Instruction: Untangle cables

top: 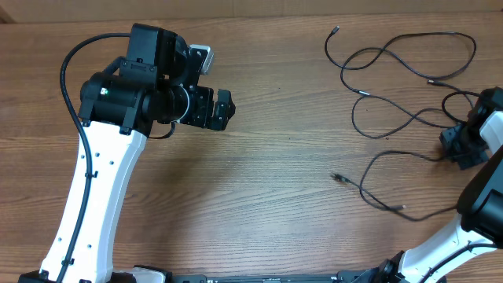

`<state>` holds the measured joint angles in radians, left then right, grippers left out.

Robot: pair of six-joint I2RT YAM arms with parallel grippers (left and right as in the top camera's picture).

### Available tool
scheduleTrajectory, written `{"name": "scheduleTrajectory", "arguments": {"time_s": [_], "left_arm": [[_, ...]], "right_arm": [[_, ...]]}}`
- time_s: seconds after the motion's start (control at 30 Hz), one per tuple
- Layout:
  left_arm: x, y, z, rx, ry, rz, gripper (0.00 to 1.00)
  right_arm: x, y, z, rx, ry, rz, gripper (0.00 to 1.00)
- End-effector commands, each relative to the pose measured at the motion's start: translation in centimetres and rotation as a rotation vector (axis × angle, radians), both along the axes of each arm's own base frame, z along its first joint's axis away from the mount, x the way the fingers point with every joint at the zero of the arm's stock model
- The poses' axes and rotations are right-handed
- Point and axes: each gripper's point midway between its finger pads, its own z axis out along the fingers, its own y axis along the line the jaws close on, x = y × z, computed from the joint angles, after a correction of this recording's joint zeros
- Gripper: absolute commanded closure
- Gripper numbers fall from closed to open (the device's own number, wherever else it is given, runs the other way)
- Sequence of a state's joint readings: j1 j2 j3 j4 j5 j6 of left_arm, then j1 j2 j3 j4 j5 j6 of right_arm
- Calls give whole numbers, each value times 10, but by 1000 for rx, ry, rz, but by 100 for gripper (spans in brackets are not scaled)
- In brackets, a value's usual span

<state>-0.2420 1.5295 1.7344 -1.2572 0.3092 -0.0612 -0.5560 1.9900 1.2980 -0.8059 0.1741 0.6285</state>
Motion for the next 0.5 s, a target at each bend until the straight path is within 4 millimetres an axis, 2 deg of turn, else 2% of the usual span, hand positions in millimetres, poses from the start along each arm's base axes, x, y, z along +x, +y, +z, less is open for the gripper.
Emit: {"name": "scheduleTrajectory", "arguments": {"time_s": [0.0,0.07,0.1,0.13,0.2,0.23,0.3,0.47], "left_arm": [[-2,1,4,-4,-9,14,0],[-2,1,4,-4,-9,14,0],[-2,1,4,-4,-9,14,1],[-2,1,4,-4,-9,14,0],[-1,1,4,-5,-10,14,1],[-1,1,5,-5,-12,14,1],[-1,1,5,-6,-14,14,1],[-1,1,5,-6,-13,14,1]], "right_arm": [[-9,-8,2,-1,27,-103,96],[-8,-9,7,8,25,-105,94],[-7,-9,10,9,27,-105,87],[-6,-10,13,10,28,-104,78],[-4,-10,20,15,31,-100,51],[-4,-10,23,18,33,-100,46],[-3,-7,29,35,38,-98,42],[-1,17,46,173,19,-90,42]]}}
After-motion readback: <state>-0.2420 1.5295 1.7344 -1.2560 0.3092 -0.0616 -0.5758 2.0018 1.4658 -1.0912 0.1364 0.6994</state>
